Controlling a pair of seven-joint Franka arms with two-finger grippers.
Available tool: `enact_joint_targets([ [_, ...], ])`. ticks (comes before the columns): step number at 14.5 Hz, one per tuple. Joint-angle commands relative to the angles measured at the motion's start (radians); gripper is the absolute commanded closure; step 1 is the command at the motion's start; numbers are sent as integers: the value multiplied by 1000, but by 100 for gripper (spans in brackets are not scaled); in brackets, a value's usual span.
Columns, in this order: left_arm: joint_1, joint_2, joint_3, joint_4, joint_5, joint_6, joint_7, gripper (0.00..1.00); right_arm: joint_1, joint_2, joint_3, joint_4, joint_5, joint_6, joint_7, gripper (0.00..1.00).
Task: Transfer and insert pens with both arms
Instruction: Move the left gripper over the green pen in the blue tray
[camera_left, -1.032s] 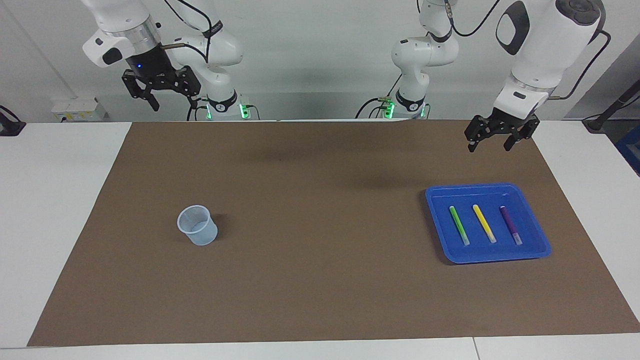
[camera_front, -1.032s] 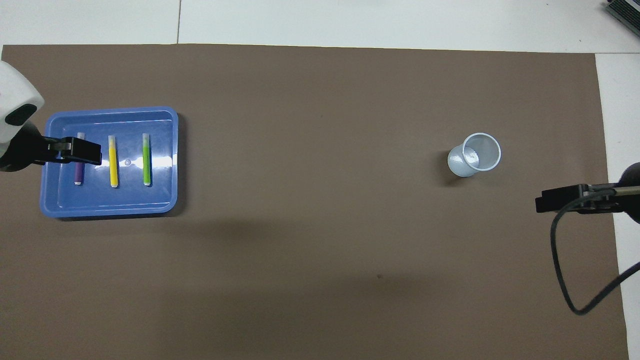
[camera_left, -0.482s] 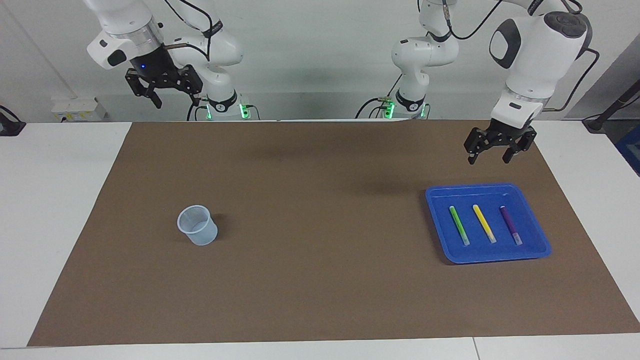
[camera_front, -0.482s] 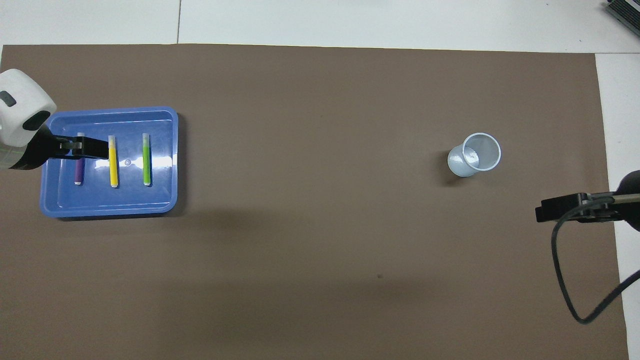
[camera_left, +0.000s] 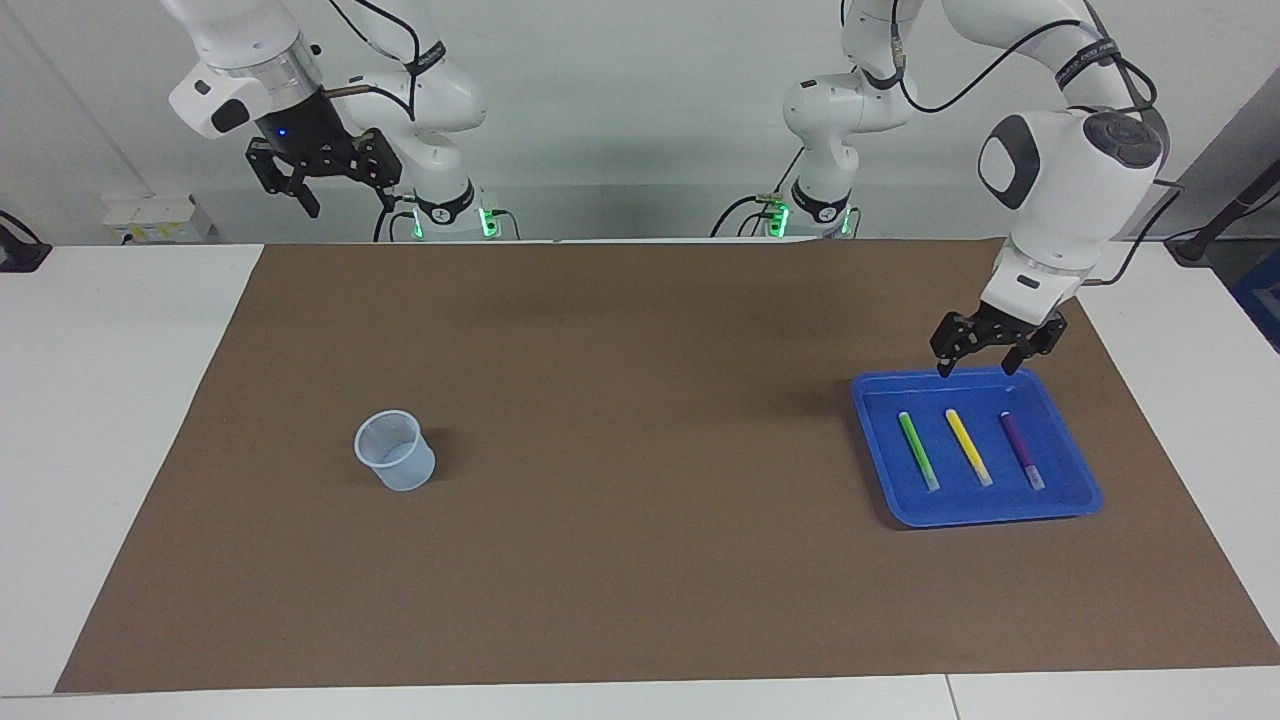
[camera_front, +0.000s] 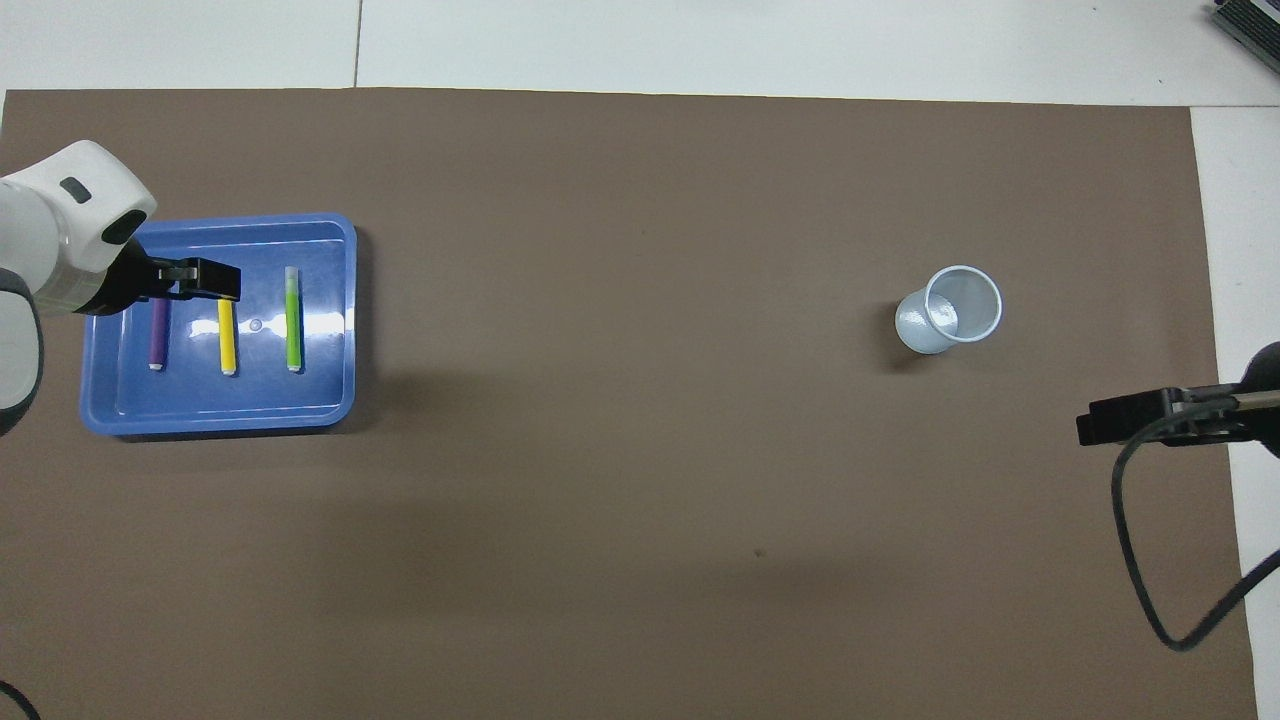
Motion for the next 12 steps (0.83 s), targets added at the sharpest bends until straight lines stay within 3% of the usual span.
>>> enact_joint_targets([
  [1,8,43,-2,1,-1,58,16,6,-9,-25,2,-23,-9,5,-31,0],
  [3,9,84,-2,4,-1,102,14,8,-9,-25,2,-25,-9,5,-31,0],
  [5,35,173,0,27,2,162,16,8,-7,-25,2,-26,-9,5,-28,0],
  [8,40,265,-3,91,-1,162,16,9,-9,-25,2,-25,-9,6,-24,0],
  [12,31,288,-2,104,-65,147,10,12,-6,-26,2,-26,-9,6,-28,0],
])
